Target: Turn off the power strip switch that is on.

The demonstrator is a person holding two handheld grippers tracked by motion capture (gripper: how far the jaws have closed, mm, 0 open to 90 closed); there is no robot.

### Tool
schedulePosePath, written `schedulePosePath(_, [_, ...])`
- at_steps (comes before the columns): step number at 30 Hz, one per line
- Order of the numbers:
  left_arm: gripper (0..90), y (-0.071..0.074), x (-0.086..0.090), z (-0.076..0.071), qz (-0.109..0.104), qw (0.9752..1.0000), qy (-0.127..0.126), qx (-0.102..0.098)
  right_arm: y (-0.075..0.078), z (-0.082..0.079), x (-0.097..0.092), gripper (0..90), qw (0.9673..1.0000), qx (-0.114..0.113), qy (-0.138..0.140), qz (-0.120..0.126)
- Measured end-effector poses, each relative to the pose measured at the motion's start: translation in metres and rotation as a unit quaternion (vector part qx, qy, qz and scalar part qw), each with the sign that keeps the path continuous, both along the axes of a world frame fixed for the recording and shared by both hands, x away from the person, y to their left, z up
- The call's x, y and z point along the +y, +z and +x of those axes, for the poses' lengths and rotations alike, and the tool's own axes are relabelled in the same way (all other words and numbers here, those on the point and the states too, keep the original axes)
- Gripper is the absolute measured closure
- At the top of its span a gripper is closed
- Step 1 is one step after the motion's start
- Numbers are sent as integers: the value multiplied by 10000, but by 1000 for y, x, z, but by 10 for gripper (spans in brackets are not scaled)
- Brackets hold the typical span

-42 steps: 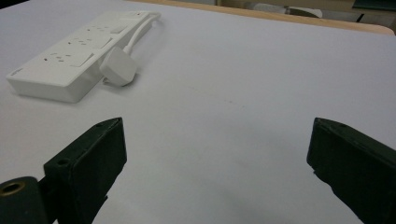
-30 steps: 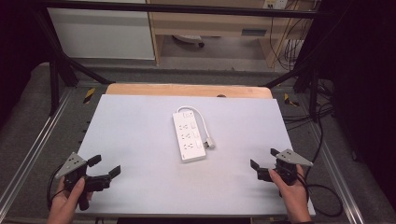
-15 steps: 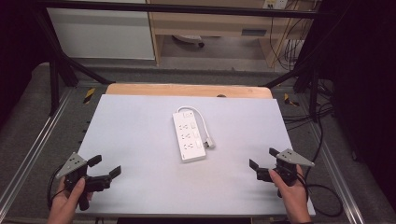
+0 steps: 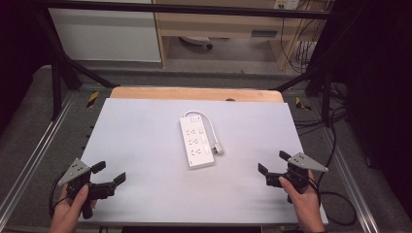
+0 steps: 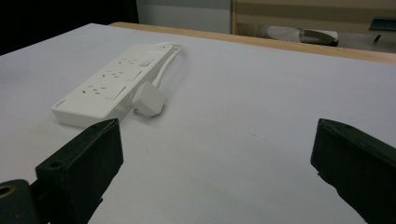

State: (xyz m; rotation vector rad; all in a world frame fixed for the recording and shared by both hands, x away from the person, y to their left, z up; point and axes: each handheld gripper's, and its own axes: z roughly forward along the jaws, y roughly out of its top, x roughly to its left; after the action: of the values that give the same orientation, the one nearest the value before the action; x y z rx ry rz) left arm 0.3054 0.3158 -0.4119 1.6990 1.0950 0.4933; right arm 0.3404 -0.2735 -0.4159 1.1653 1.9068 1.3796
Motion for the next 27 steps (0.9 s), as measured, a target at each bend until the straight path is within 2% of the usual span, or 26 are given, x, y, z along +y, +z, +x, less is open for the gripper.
schedulePosePath(3, [57,-1,0,0,1,10000,-4,12,4,0,2,36,10000,0,-68,18])
schedulePosePath(5, [57,-1,0,0,37,10000,-14,26,11,0,4,43,9999,-81,-104,51])
schedulePosePath(10, [57,-2,0,0,45,10000,3,48,19,2,6,48,9998,46,-89,149])
schedulePosePath(13, [57,-2,0,0,36,10000,-5,37,23,5,8,72,9998,122,-111,111])
schedulePosePath(15, [57,-2,0,0,44,10000,-10,43,27,9,12,56,9997,201,-153,-45])
schedulePosePath(18, [57,-2,-1,0,44,10000,-14,53,29,15,13,41,9993,178,-272,-180])
schedulePosePath(27, [57,-2,-1,-1,92,9999,-23,43,41,29,20,48,9996,198,-134,-169])
